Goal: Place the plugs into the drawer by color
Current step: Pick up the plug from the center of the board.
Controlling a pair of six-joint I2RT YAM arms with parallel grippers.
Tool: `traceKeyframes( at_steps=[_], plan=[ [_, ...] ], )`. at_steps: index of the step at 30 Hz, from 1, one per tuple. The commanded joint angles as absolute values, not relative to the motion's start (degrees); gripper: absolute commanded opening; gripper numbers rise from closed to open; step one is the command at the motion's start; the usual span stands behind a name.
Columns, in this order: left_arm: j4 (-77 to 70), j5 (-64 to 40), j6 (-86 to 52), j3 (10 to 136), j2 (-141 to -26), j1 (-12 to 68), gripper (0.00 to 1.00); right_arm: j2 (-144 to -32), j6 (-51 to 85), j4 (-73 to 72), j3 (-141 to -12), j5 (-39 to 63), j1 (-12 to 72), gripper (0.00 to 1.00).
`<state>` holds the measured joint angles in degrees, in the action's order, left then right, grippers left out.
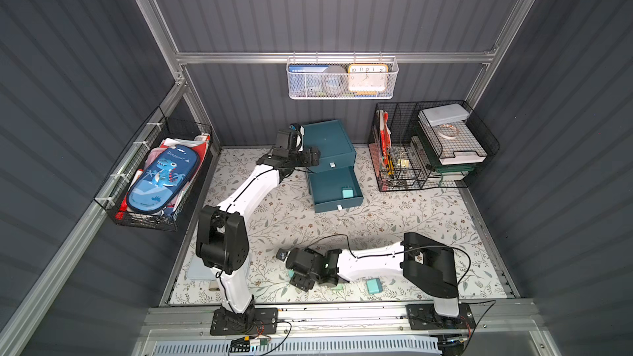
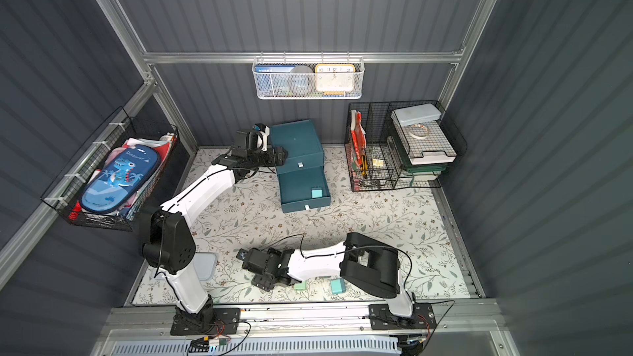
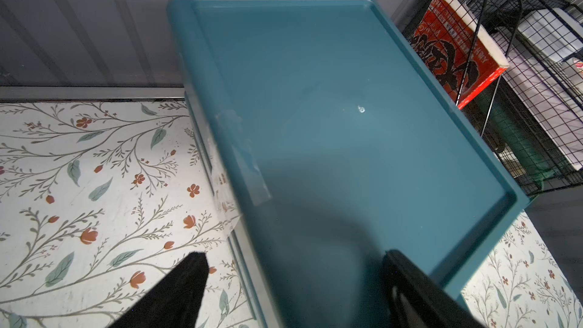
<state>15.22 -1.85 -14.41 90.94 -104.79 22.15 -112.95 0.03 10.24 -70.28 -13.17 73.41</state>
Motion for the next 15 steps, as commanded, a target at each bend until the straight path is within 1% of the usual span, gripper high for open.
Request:
traceKeyframes(
  at_steps=[1, 4, 7, 9, 11, 15],
  plan=[
    [19.00, -1.63, -13.07, 90.88, -106.80, 22.25, 0.91, -110.79, -0.45, 10.39, -68.36, -13.59, 69.49, 0.80],
    [19.07, -1.72, -12.92, 90.97, -107.17, 22.28, 0.91, -108.11, 0.25, 10.40, -67.41, -12.77, 68.14, 0.80],
    [19.07, -1.85, -12.75, 91.14, -107.32, 22.32, 0.91, -105.62, 4.41, 11.98, -68.34, -5.98, 68.48, 0.79],
    [18.98, -1.85, -12.75, 91.14, -107.18, 22.32, 0.91, -105.69, 7.55, 11.52, -69.17, -3.85, 69.76, 0.79],
    [18.90, -1.89, -12.76, 90.97, -106.90, 22.32, 0.91, -106.89, 8.12, 11.00, -70.04, -6.79, 71.55, 0.79],
    [18.72, -1.97, -12.75, 90.53, -106.52, 22.32, 0.91, -109.29, 5.58, 7.99, -70.76, -8.82, 71.17, 0.78]
  ],
)
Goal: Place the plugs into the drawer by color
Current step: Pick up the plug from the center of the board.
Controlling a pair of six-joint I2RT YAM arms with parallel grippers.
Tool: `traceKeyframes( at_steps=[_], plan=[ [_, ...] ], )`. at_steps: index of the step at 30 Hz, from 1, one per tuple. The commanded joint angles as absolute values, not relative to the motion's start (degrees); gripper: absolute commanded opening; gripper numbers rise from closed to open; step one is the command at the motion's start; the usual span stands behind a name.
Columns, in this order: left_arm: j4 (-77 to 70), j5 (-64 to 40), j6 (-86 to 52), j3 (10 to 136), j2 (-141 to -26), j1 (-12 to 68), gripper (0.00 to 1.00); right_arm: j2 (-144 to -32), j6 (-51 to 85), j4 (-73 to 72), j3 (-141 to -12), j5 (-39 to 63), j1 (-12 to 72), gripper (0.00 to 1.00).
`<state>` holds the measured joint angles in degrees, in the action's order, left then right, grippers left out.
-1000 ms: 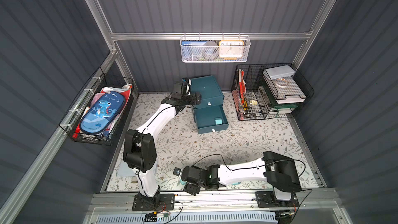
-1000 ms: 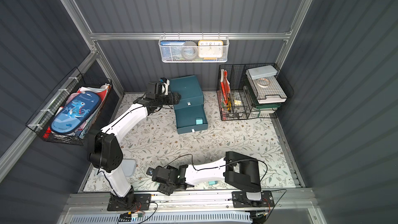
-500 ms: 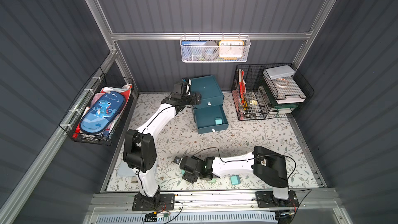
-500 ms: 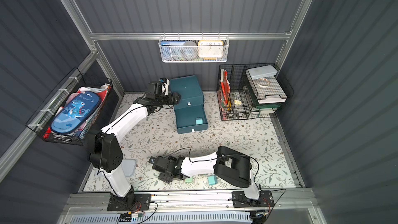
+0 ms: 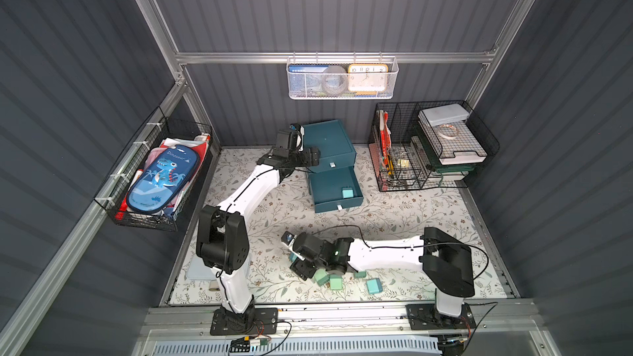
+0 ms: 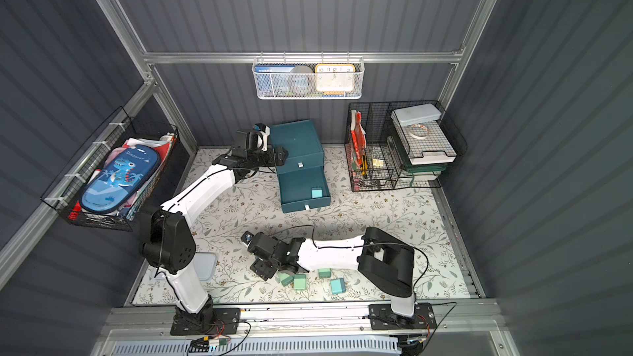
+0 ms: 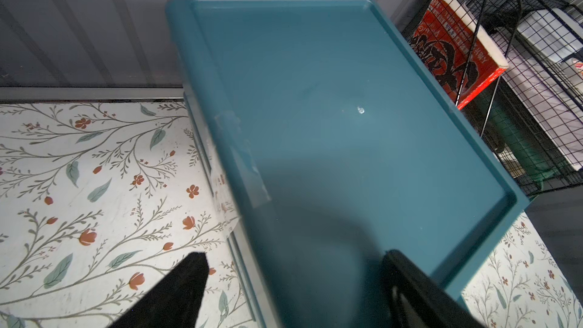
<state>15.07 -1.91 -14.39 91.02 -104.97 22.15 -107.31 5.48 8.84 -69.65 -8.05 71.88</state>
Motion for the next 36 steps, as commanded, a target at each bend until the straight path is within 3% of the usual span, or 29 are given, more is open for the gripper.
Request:
traceKeyframes(
  at_steps=[1, 26, 33, 36],
  plan=[
    [18.72, -2.02, -12.75, 90.44, -106.41, 22.32, 0.91, -109.62, 4.67, 7.84, -71.25, -8.71, 70.97, 0.79],
    [18.72, -1.98, -12.66, 90.44, -106.79, 22.32, 0.91, -118.99, 0.61, 10.34, -76.89, -3.69, 67.07, 0.77],
    [18.81, -1.85, -12.67, 90.53, -107.01, 22.32, 0.91, -118.12, 1.29, 10.47, -76.73, -3.26, 67.15, 0.60],
    [18.72, -1.93, -12.78, 90.53, -107.06, 22.32, 0.91, -115.26, 2.51, 12.77, -77.29, -4.22, 67.14, 0.45]
  ],
)
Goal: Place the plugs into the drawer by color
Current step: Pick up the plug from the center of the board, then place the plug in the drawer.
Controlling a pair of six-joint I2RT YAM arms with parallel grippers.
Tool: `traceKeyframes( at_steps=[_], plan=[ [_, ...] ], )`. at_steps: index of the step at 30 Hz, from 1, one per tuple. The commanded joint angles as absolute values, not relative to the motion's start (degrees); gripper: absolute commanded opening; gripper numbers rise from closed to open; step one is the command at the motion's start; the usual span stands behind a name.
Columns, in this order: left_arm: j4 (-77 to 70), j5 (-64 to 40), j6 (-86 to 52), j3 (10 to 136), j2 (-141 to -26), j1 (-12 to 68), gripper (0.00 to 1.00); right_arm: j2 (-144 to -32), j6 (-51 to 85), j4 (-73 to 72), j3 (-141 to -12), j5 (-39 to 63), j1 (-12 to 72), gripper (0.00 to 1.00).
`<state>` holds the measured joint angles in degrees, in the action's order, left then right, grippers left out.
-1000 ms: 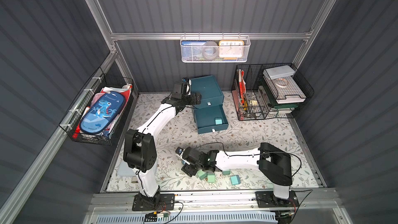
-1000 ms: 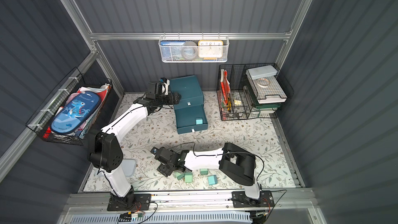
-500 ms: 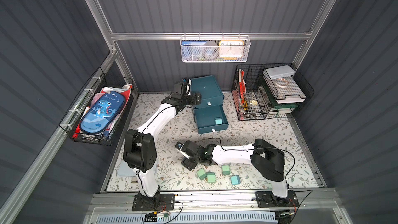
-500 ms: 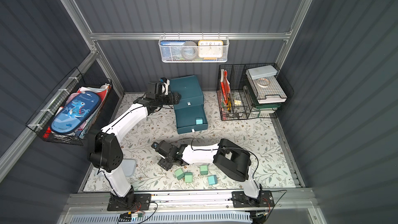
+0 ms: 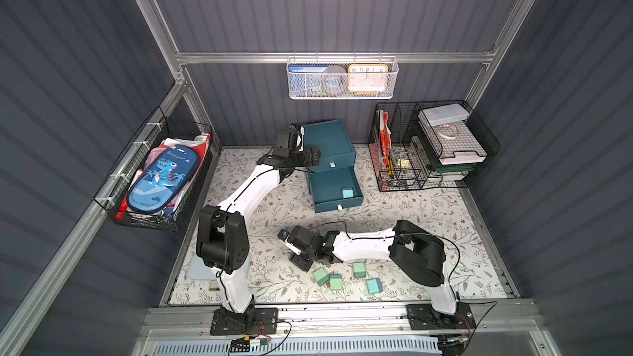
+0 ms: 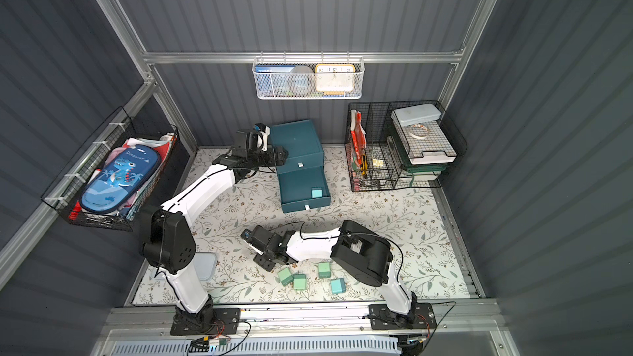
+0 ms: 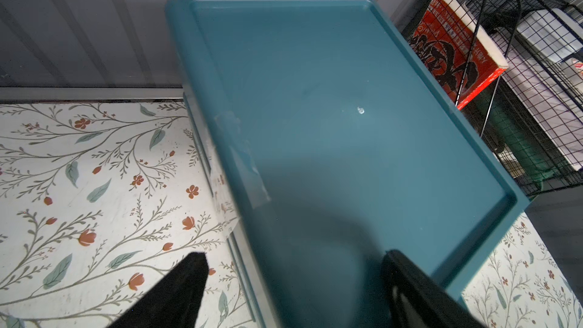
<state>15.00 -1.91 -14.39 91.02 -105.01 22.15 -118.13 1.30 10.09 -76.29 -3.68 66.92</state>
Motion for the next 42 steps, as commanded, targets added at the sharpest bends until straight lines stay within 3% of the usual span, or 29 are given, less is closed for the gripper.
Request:
traceKeyframes(
  at_steps=[1, 4, 14, 19, 28, 42],
  plan=[
    [18.80, -1.93, -12.88, 90.61, -107.10, 22.32, 0.91, -113.76, 3.14, 14.06, -77.68, -5.09, 67.13, 0.42],
    [18.72, -2.25, -13.11, 90.44, -106.94, 22.32, 0.91, -108.88, 5.80, 18.78, -79.14, -8.91, 66.94, 0.34],
    [18.19, -2.54, -13.78, 89.74, -106.07, 22.32, 0.91, -94.61, 20.88, 25.65, -81.47, -18.62, 57.66, 0.27],
    [18.28, -2.81, -13.94, 89.82, -106.02, 22.32, 0.91, -101.31, 25.21, 36.13, -94.18, -16.73, 50.45, 0.29],
    [18.54, -2.99, -13.61, 90.35, -107.05, 22.32, 0.91, -112.28, 23.76, 39.38, -103.77, -12.47, 44.02, 0.30],
    [18.63, -2.29, -14.15, 90.35, -106.88, 22.24, 0.91, -118.63, 24.48, 36.57, -101.92, -3.84, 40.44, 0.36]
  ],
)
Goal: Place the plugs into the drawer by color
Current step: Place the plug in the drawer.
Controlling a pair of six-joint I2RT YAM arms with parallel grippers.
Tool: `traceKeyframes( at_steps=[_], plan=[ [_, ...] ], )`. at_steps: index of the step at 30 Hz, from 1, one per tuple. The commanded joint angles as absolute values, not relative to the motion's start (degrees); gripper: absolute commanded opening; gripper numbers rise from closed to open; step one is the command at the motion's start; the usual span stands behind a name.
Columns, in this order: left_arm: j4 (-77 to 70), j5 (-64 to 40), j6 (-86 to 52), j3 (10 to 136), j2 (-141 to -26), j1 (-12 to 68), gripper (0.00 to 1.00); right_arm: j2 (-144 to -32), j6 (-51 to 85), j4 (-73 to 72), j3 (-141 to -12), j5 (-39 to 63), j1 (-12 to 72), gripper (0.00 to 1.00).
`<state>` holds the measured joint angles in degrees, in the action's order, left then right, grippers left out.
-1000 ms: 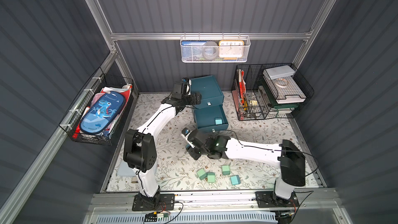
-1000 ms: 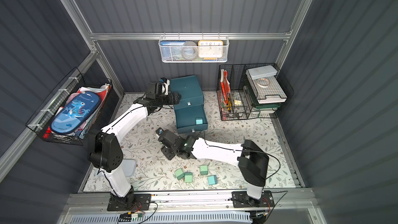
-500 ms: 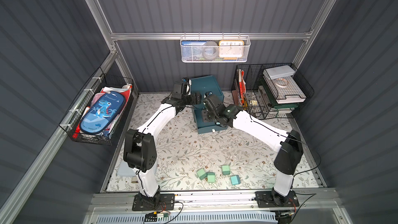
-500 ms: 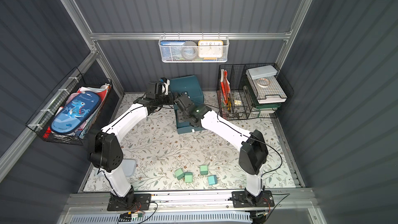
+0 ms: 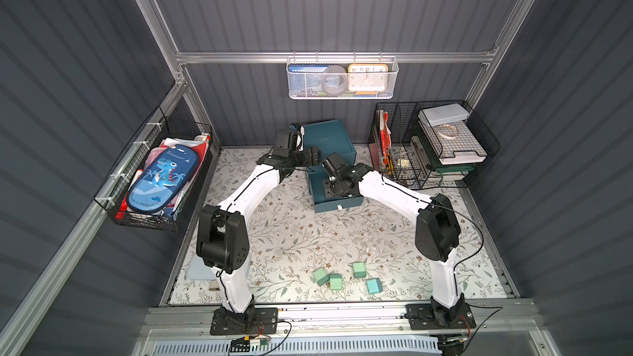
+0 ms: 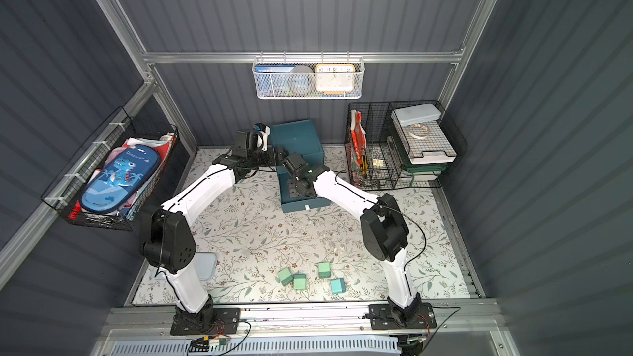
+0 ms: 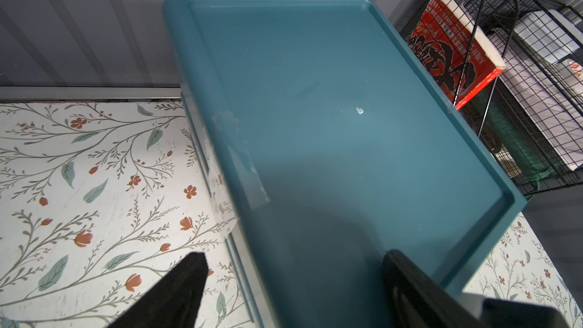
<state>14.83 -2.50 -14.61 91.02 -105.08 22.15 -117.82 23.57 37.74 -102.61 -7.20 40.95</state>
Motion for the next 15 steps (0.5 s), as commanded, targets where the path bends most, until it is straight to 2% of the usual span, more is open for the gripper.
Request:
traceKeyframes(
  at_steps=[1, 6, 11, 15],
  plan=[
    [18.63, -2.29, -14.17, 90.35, -106.86, 22.24, 0.92, -118.73, 24.38, 36.23, -101.76, -3.31, 40.35, 0.37],
    [18.63, -2.20, -14.15, 90.32, -106.72, 22.24, 0.91, -119.63, 23.38, 37.35, -102.29, -4.35, 40.08, 0.44],
    [18.87, -2.02, -14.18, 90.44, -106.67, 22.24, 0.92, -119.99, 22.99, 38.13, -102.82, -4.64, 39.48, 0.56],
    [18.90, -2.20, -14.15, 90.53, -106.83, 22.17, 0.92, -120.06, 22.63, 39.09, -104.34, -4.67, 39.29, 0.63]
  ],
)
